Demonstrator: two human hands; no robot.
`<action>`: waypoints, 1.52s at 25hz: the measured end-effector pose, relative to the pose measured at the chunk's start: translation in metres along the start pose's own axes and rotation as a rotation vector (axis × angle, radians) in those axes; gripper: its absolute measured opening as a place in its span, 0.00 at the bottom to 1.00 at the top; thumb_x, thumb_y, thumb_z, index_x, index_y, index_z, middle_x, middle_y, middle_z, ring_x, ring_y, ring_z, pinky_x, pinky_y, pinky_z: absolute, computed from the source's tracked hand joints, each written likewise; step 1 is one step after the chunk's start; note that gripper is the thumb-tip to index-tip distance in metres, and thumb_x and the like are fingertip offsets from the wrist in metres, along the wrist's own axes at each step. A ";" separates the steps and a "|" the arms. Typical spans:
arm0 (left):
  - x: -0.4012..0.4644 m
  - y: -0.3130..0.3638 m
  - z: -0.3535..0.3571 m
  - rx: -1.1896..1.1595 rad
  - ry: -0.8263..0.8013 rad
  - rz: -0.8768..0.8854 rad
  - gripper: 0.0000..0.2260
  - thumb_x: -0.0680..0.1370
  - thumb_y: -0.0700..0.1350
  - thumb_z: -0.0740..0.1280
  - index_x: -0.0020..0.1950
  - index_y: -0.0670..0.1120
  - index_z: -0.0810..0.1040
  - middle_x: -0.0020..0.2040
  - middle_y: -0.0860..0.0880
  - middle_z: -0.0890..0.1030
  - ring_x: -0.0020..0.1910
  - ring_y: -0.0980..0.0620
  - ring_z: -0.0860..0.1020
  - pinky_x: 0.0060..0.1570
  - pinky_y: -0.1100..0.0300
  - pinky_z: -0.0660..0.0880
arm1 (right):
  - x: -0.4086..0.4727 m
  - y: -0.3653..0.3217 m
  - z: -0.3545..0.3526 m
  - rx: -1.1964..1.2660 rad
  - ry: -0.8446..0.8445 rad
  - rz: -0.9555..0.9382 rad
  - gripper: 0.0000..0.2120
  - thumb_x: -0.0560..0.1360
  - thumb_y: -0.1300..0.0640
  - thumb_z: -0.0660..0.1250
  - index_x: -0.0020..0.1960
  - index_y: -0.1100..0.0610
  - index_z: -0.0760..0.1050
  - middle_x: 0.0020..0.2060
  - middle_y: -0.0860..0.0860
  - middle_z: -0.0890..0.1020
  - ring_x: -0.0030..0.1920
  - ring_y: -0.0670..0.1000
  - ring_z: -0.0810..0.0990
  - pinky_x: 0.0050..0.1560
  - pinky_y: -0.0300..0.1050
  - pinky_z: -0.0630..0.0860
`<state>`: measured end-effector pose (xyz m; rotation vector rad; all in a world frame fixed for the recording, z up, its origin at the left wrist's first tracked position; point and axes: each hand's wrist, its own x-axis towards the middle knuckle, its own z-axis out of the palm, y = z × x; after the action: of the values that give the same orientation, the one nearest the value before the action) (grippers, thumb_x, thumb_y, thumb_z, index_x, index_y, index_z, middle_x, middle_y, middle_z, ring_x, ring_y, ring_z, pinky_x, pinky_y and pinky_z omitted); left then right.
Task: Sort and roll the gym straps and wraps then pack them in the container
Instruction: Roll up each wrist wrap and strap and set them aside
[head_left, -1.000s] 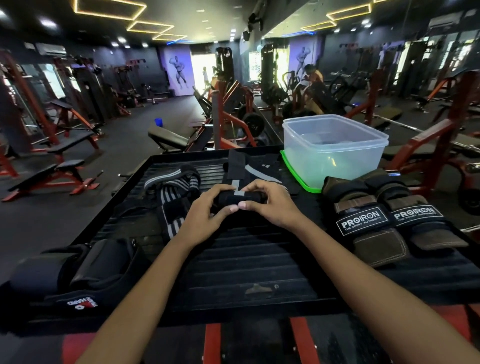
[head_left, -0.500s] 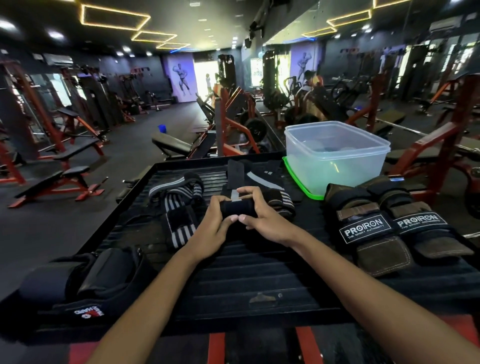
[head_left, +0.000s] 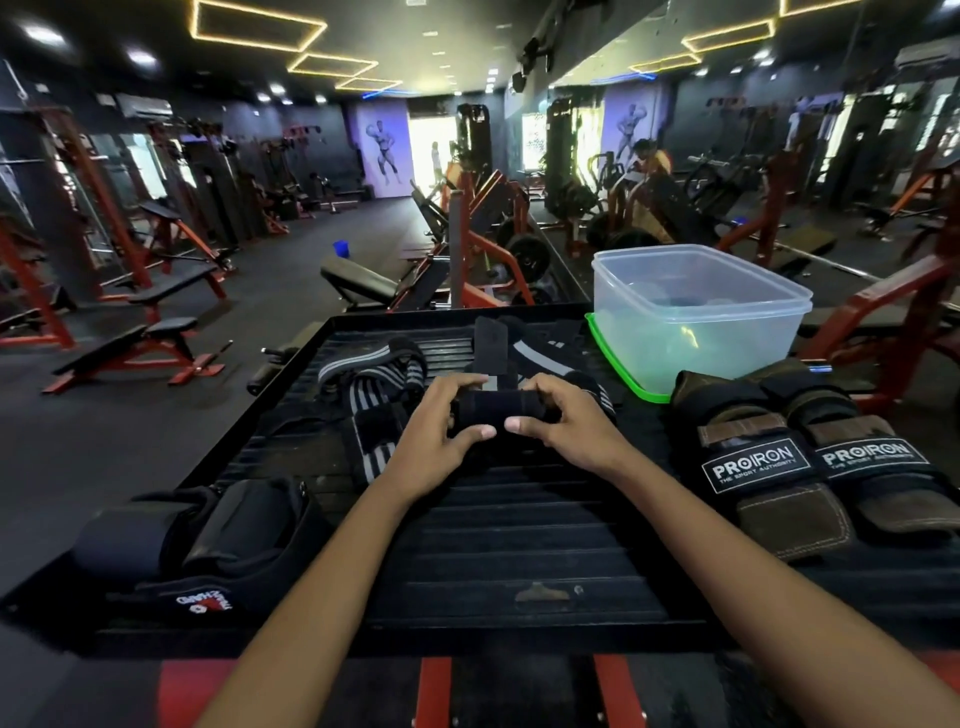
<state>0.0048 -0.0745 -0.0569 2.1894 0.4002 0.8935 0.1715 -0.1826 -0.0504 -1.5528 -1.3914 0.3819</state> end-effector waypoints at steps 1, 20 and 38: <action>0.000 0.002 -0.001 -0.035 0.008 -0.001 0.17 0.75 0.37 0.71 0.61 0.46 0.73 0.59 0.49 0.75 0.56 0.55 0.77 0.54 0.62 0.75 | 0.000 0.000 0.000 -0.002 0.006 0.011 0.10 0.72 0.56 0.74 0.41 0.50 0.72 0.35 0.45 0.76 0.35 0.43 0.74 0.40 0.41 0.71; 0.004 0.002 -0.004 0.038 0.173 0.006 0.15 0.71 0.42 0.75 0.56 0.49 0.80 0.53 0.53 0.81 0.54 0.59 0.78 0.55 0.68 0.72 | 0.001 -0.010 0.000 0.138 0.023 -0.098 0.19 0.69 0.66 0.75 0.57 0.54 0.76 0.51 0.47 0.81 0.45 0.42 0.79 0.44 0.38 0.77; 0.004 0.001 0.000 0.102 0.153 0.051 0.16 0.77 0.41 0.68 0.64 0.47 0.72 0.60 0.52 0.76 0.60 0.60 0.74 0.59 0.70 0.69 | -0.001 -0.010 0.016 0.139 -0.026 0.087 0.40 0.76 0.56 0.70 0.79 0.55 0.49 0.74 0.51 0.66 0.73 0.47 0.65 0.74 0.48 0.62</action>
<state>0.0077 -0.0731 -0.0544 2.2400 0.4741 1.0945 0.1529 -0.1780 -0.0503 -1.5019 -1.2922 0.5416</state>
